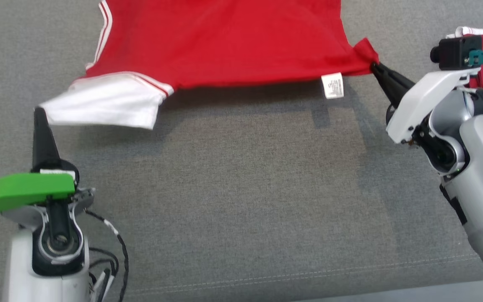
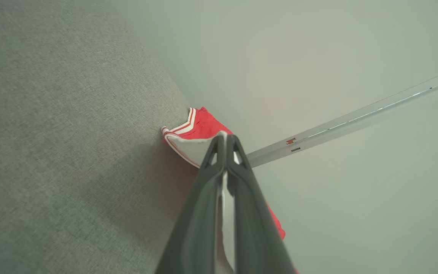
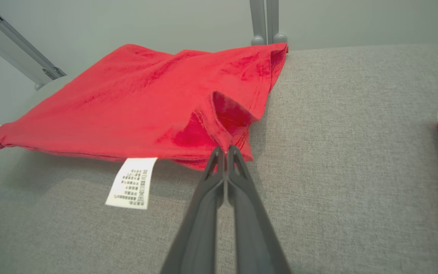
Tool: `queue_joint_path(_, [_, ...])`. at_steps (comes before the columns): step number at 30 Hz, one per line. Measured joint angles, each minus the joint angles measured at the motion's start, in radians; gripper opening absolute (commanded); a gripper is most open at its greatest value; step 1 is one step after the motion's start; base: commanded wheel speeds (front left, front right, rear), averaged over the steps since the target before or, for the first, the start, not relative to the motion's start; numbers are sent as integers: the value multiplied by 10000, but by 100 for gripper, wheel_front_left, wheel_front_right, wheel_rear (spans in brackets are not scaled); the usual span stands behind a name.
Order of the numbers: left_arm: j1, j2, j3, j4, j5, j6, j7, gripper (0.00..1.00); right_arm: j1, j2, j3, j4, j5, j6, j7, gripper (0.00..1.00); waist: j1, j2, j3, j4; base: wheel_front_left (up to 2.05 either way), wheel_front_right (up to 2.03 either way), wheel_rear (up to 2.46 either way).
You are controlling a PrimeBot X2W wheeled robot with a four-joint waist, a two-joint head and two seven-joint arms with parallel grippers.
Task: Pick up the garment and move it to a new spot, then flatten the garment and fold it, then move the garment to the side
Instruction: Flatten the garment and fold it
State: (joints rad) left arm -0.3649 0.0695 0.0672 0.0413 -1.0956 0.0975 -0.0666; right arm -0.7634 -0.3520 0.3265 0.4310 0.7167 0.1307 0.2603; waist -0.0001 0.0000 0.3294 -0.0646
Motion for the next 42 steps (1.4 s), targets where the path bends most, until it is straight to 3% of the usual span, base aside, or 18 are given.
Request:
queue_joint_path(11, [3120,-198,-836,-286,-1262,370,-345,0,2414,92,-272,144,-1124,0,284,0,0,0,-1686,472,0,0,0])
queue_joint_path(19, [4418,-199,-1496,-585,-1536,715,-479,0,3698,-136,-431,-474,-1388,0,1793,0,0,0,-2413,769,0,0,0])
queue_joint_path(31, [6082,-150,-1948,-1666,-1791,1475,48,0,5856,-138,-1670,-2257,-1526,0,3593,0,0,0,-2757,798,0,0,0])
queue_joint_path(42, [7142,-155,-2023,-3361,-2203,1939,257,0,6600,512,-2658,-3427,-1730,0,3969,0,0,0,-2534,582,0,0,0])
